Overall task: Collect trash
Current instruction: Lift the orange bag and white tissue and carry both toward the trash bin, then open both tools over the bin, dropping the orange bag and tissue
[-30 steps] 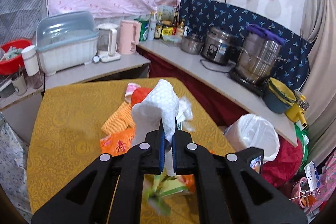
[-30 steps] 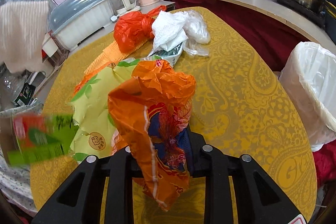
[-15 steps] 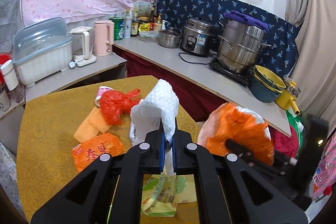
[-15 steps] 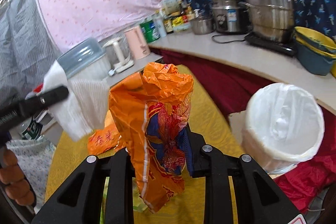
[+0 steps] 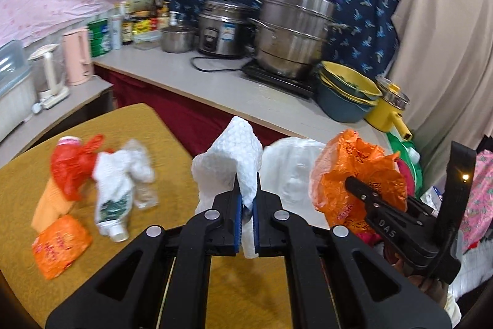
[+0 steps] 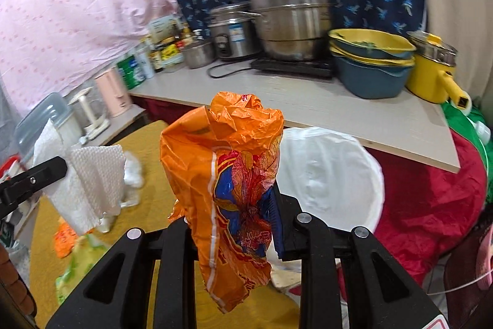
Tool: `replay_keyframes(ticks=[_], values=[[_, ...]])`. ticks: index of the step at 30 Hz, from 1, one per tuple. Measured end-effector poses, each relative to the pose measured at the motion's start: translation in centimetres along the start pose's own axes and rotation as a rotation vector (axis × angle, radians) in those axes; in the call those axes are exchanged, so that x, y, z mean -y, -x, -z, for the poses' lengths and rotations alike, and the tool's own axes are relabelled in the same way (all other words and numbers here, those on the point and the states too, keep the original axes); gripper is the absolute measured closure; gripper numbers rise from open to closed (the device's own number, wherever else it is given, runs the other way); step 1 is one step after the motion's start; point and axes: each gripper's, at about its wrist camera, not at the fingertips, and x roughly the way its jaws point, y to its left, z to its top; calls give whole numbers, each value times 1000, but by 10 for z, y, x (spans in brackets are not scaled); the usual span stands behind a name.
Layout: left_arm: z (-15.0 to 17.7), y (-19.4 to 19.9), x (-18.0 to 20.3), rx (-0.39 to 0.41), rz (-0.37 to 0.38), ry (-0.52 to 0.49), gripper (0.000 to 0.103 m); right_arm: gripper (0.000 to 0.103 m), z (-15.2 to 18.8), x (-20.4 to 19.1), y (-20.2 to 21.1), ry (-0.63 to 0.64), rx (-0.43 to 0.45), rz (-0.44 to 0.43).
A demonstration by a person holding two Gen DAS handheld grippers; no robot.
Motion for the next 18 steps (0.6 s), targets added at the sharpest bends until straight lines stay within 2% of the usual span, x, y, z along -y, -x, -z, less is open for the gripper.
replay_keyframes(ticks=[7, 14, 15, 18], values=[[-8, -75, 53, -82, 106, -65, 98, 79, 1, 58, -27, -67, -31, 67], [-6, -139, 75, -168, 152, -62, 97, 76, -7, 89, -58, -116, -55, 88], [-5, -146, 75, -177, 153, -58, 96, 72, -6, 91, -62, -122, -60, 88], [-6, -161, 75, -186, 148, -37, 78, 66, -5, 97, -72, -132, -65, 87]])
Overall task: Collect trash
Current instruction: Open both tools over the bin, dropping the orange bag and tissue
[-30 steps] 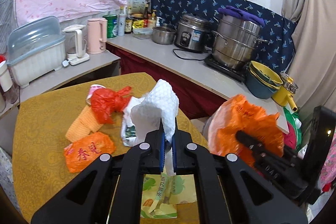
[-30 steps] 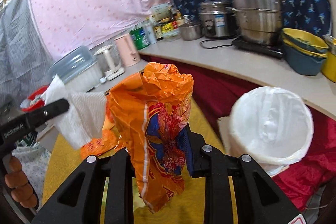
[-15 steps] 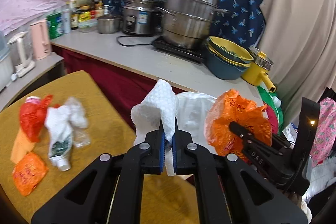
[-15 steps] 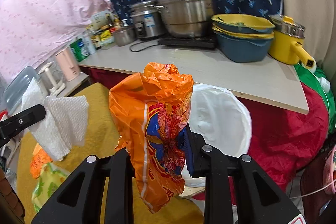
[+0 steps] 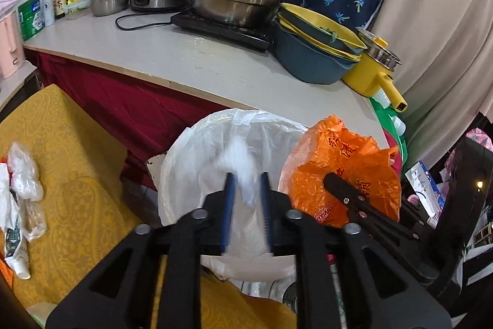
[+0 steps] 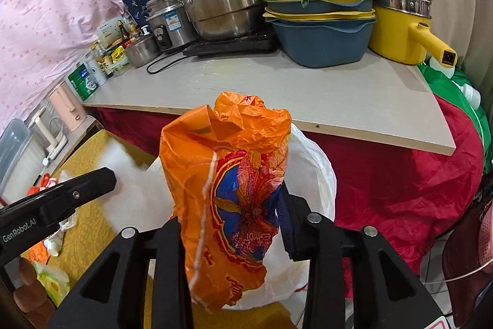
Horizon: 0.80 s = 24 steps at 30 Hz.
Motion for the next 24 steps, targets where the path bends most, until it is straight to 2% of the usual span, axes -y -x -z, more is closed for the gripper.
replay_keyframes(ticks=[2, 7, 18, 21, 24], values=[[-2, -2, -2, 15, -8, 10, 60, 61, -1, 0, -5, -2, -1, -3], [-6, 4, -1, 51, -50, -14, 43, 46, -6, -2, -1, -12, 26, -1], [-5, 41, -13, 107, -93, 17, 40, 42, -17, -30, 29, 26, 84, -20], [-3, 58, -18, 130, -115, 30, 33, 38, -15, -39, 41, 30, 98, -25], [2, 77, -24, 151, -128, 45, 30, 36, -11, -51, 56, 45, 107, -29]])
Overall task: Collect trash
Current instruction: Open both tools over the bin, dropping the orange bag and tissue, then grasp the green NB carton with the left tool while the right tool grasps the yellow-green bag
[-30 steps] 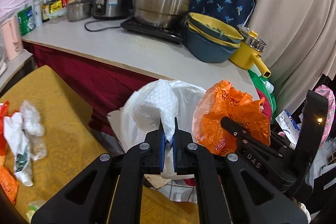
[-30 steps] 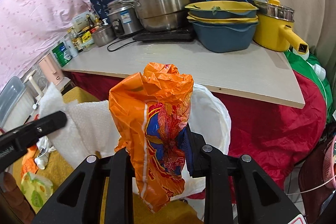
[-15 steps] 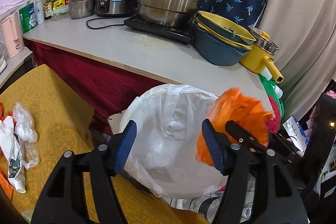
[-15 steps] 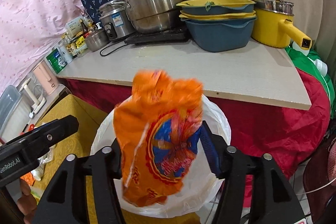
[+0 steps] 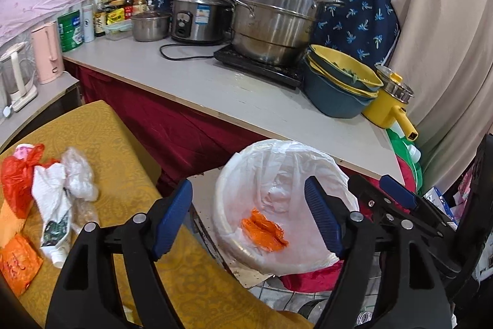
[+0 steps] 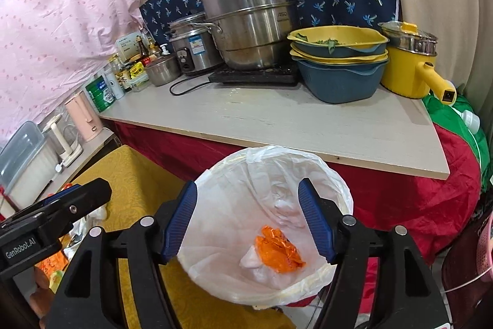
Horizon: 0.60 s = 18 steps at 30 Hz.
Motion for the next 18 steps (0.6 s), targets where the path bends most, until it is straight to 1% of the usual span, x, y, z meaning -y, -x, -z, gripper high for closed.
replay_keyframes(ticks=[1, 5, 10, 13, 15, 18], values=[[1, 6, -3, 7, -8, 4, 28, 36, 0, -3, 4, 2, 1, -4], [6, 40, -21, 46, -39, 29, 24, 34, 4, -24, 23, 14, 10, -35], [16, 79, -53, 72, -92, 72, 23, 28, 14, -60, 47, 48, 20, -95], [26, 106, -79, 82, -123, 113, 22, 26, 24, -85, 60, 73, 13, -142], [35, 125, -97, 92, -164, 130, 20, 24, 33, -105, 67, 103, 9, -166], [53, 153, -124, 99, -231, 154, 17, 23, 47, -129, 73, 132, -16, -207]])
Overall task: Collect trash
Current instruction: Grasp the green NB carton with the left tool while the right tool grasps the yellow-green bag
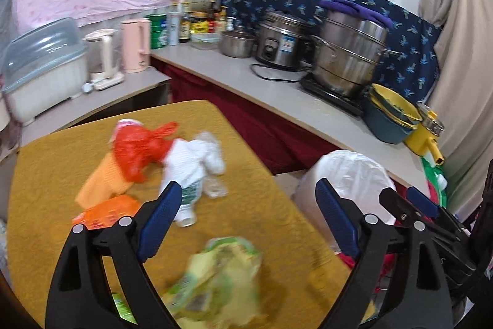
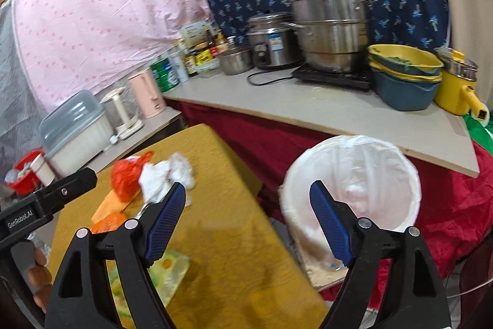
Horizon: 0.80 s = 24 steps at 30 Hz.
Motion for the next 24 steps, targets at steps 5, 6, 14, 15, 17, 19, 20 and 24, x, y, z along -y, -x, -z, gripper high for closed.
replay_keyframes(ticks=[5, 6, 14, 15, 17, 19, 20, 24], values=[[22, 23, -49, -18, -83, 49, 15, 23, 21, -38, -7, 39, -54, -57], [27, 27, -57, -24, -97, 57, 14, 23, 28, -48, -10, 46, -71, -73], [72, 44, -107, -93, -183, 111, 13, 23, 62, -89, -22, 78, -155, -131], [77, 45, -110, -103, -188, 119, 13, 23, 65, -90, -23, 81, -160, -131], [90, 46, -118, -126, -196, 132, 12, 23, 73, -96, -27, 86, -179, -129], [102, 45, -121, -149, -209, 138, 10, 23, 81, -99, -31, 84, -192, -129], [112, 44, -124, -171, -216, 142, 10, 23, 84, -101, -33, 84, -198, -129], [137, 36, -129, -241, -224, 176, 10, 24, 96, -106, -39, 87, -210, -121]])
